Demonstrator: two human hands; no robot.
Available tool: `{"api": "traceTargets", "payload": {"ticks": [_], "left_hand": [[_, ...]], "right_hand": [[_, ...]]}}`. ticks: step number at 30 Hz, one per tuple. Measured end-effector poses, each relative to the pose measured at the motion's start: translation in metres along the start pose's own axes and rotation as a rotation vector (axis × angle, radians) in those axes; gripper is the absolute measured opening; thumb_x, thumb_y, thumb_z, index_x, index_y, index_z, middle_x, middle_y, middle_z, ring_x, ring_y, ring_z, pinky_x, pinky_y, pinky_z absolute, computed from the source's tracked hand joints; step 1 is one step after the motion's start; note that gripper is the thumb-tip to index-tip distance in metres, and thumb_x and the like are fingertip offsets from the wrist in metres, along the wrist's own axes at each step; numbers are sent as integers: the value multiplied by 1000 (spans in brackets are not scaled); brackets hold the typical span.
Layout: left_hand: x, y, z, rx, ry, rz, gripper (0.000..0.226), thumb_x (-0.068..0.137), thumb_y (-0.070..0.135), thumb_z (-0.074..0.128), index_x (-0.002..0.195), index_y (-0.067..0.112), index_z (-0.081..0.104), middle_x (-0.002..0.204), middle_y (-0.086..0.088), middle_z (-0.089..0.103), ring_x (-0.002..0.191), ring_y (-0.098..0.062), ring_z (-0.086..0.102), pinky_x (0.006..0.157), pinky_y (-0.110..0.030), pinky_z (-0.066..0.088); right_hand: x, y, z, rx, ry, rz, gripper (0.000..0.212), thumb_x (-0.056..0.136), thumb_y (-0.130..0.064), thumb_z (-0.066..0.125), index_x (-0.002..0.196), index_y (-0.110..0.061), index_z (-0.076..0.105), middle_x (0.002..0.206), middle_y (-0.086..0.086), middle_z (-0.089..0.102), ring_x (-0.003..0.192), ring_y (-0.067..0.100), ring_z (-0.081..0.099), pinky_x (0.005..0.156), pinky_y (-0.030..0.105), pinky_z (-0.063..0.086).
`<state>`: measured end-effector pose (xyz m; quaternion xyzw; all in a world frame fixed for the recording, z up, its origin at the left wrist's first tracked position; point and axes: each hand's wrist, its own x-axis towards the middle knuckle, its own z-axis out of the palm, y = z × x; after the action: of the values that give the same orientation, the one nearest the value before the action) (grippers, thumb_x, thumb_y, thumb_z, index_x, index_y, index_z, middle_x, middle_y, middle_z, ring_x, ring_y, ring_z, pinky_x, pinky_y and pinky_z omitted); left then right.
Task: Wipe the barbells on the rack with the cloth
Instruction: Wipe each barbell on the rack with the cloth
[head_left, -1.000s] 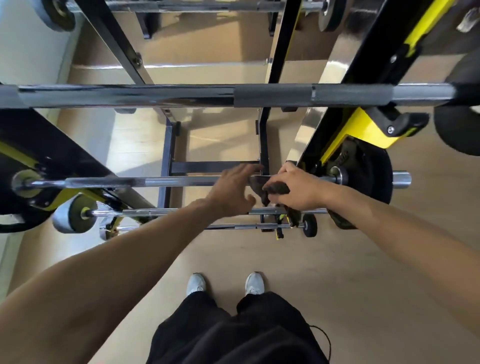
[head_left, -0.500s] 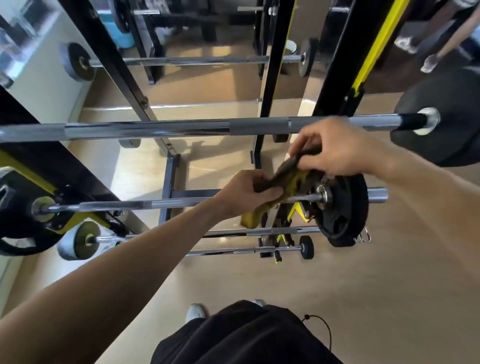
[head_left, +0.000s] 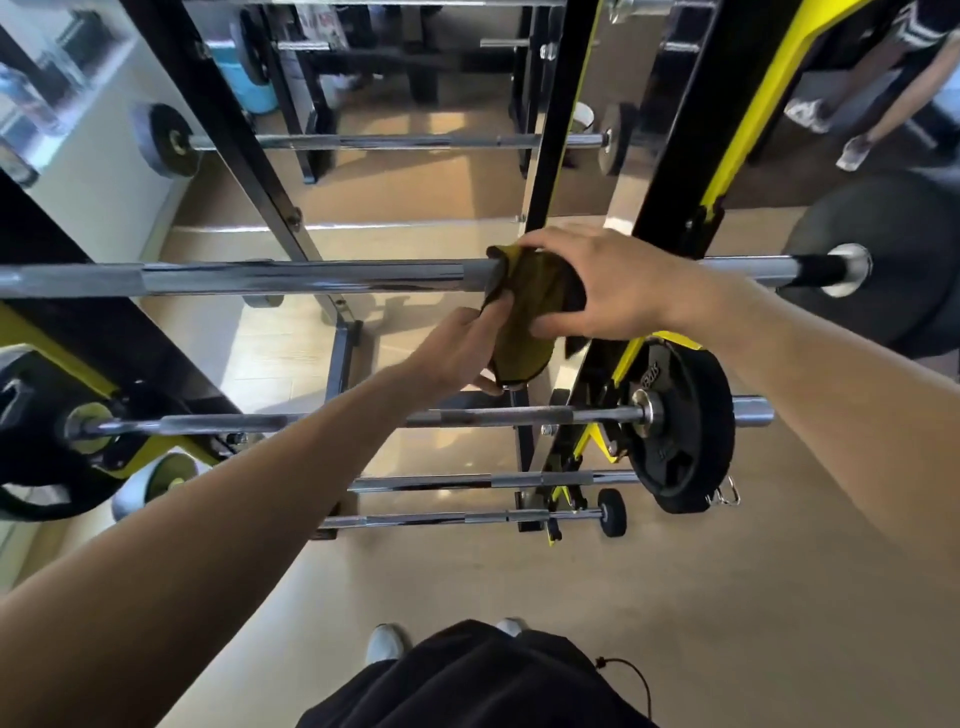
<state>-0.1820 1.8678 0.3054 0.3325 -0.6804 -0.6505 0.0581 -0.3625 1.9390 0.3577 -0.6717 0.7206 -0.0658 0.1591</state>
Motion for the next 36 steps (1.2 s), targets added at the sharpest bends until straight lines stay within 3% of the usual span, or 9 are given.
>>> {"api": "traceTargets", "payload": {"ticks": [3, 5, 8, 10, 12, 15, 21, 27, 36], "left_hand": [[-8, 17, -17, 427, -87, -219, 53, 103, 52, 34, 104, 5, 59, 104, -17, 71, 86, -29, 72, 70, -35, 61], [-15, 33, -27, 638, -5, -158, 49, 99, 49, 48, 88, 5, 66, 79, -11, 74, 65, -23, 71, 60, -32, 58], [-17, 54, -45, 697, 607, 387, 35, 93, 33, 50, 64, 14, 57, 57, -1, 60, 48, -18, 53, 46, -27, 39], [-1, 58, -62, 841, 866, 488, 25, 92, 26, 44, 71, 16, 54, 62, 1, 54, 54, -15, 48, 52, -24, 34], [24, 46, -76, 976, 782, 303, 24, 92, 25, 42, 81, 9, 57, 73, -7, 60, 65, -23, 55, 58, -31, 43], [42, 35, -84, 949, 669, 73, 29, 87, 28, 45, 67, 7, 50, 67, -10, 56, 56, -25, 49, 52, -29, 38], [45, 36, -82, 924, 713, 15, 34, 87, 35, 45, 68, 7, 52, 66, -7, 53, 55, -23, 47, 51, -28, 32], [50, 45, -75, 851, 719, -111, 43, 91, 44, 36, 84, 8, 59, 76, -6, 56, 72, -28, 53, 68, -38, 40], [48, 47, -74, 971, 634, -155, 26, 90, 34, 45, 91, 11, 55, 86, -10, 57, 83, -32, 56, 72, -38, 44]], "right_hand": [[17, -3, 3, -65, 18, 0, 67, 76, -55, 74, 131, -24, 50, 116, 2, 61, 105, 24, 56, 90, 38, 49], [31, -15, 4, -105, -1, 3, 54, 76, -61, 70, 111, -22, 57, 97, 0, 61, 90, 23, 57, 79, 36, 49], [54, -35, 11, -231, 27, -36, 46, 79, -61, 65, 99, -20, 56, 87, 0, 56, 83, 24, 56, 70, 33, 45], [64, -44, 16, -270, 53, -73, 44, 79, -60, 67, 91, -20, 54, 82, -1, 54, 79, 24, 56, 67, 32, 42], [63, -44, 17, -308, 76, -88, 47, 81, -65, 63, 93, -20, 53, 82, 0, 52, 75, 23, 51, 65, 31, 37], [41, -18, 14, -429, 120, -83, 48, 89, -61, 52, 106, -16, 53, 90, 5, 61, 73, 27, 52, 63, 34, 39], [-8, 40, 5, -436, 151, 43, 42, 88, -59, 56, 106, -21, 52, 94, 3, 66, 79, 26, 62, 62, 32, 42], [32, -2, 18, -434, 153, 54, 45, 89, -62, 52, 102, -20, 62, 80, 0, 62, 70, 22, 60, 72, 36, 52], [61, -52, 46, -462, 398, -13, 35, 92, -52, 53, 100, -20, 64, 84, 2, 68, 69, 26, 57, 83, 40, 40]]}}
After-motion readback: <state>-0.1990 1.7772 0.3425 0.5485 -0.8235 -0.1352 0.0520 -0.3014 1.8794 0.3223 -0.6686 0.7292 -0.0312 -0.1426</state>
